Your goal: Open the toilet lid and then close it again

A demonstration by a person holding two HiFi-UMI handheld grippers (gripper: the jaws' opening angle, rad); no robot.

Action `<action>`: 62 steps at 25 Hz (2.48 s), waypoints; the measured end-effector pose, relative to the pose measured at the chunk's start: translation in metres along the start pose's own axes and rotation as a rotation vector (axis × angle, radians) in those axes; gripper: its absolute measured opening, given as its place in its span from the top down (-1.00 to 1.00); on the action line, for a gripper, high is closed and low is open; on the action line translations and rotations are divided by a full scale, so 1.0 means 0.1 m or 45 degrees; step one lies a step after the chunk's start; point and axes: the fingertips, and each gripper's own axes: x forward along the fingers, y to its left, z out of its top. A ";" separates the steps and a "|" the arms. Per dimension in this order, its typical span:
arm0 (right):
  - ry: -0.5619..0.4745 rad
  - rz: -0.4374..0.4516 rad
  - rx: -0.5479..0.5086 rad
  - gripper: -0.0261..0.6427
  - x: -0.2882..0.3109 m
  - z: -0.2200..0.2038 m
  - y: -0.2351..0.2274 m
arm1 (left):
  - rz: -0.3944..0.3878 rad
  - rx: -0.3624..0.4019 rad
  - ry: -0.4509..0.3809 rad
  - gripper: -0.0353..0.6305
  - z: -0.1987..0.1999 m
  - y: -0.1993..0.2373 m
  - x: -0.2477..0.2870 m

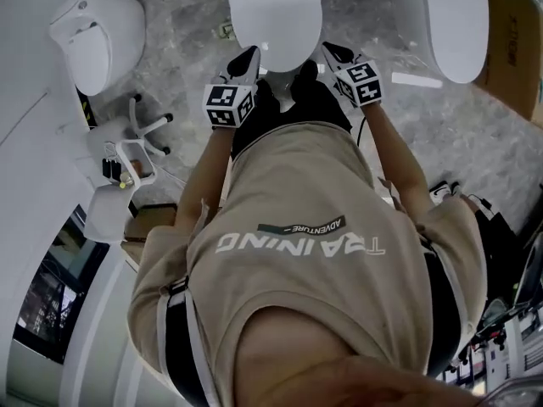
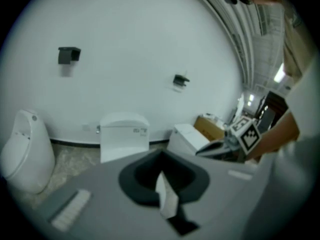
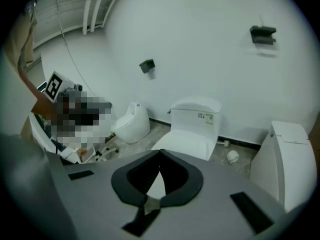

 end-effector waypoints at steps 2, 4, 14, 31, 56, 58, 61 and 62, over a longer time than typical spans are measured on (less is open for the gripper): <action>0.090 0.065 -0.033 0.89 0.18 -0.29 -0.06 | 0.018 -0.010 0.026 0.88 -0.14 0.03 0.15; 0.176 0.098 -0.066 0.89 0.35 -0.59 -0.13 | 0.054 0.007 0.085 0.88 -0.34 0.13 0.29; 0.473 -0.053 -0.023 0.89 0.88 -1.92 -0.54 | 0.206 -0.089 0.526 0.88 -1.99 0.86 0.92; 0.471 -0.040 0.576 0.89 1.70 -2.84 -0.51 | 0.255 -0.421 0.704 0.76 -3.53 1.23 1.40; 0.478 0.018 0.509 0.89 1.80 -2.89 -0.39 | -0.066 -0.886 0.532 0.49 -3.65 1.21 1.58; 0.482 0.024 0.510 0.89 1.80 -2.91 -0.39 | -0.110 -0.877 0.558 0.49 -3.66 1.20 1.59; 0.498 0.015 0.498 0.89 1.82 -2.97 -0.41 | -0.145 -0.854 0.623 0.46 -3.70 1.20 1.62; 0.507 0.010 0.485 0.89 1.82 -2.99 -0.40 | -0.155 -0.844 0.647 0.45 -3.71 1.20 1.63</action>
